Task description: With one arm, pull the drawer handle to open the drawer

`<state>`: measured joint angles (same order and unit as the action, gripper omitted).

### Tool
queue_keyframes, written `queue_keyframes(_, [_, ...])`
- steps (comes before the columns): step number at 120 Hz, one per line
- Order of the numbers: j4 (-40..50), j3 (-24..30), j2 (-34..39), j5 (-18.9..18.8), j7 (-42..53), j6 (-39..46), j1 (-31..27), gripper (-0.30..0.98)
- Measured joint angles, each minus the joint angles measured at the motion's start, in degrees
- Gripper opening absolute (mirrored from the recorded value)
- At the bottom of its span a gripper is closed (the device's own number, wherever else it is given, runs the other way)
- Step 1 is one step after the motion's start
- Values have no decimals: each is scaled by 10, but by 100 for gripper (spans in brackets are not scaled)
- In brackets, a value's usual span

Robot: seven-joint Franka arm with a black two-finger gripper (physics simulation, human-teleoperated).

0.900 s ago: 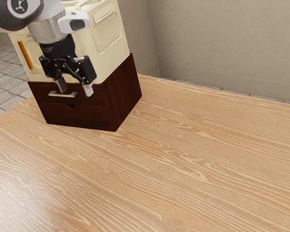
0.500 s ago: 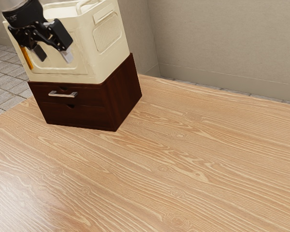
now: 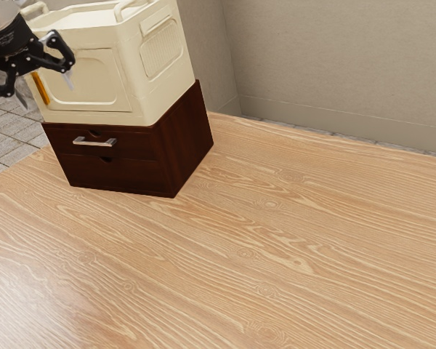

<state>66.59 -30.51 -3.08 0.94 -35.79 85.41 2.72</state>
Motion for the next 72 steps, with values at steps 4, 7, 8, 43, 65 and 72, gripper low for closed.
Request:
queue_keyframes(4, [8,-7,-3,5,-25,16,-14,66])
queue_keyframes(7, [19,-11,-5,9,-42,30,-25,66])
queue_keyframes(8, [23,-12,-5,11,-48,35,-29,66])
queue_keyframes(43, [128,-22,-16,49,-221,190,-58,64])
queue_keyframes(65, [162,-23,-22,53,-306,258,-57,63])
queue_keyframes(72, [166,-24,-22,53,-329,271,-58,62])
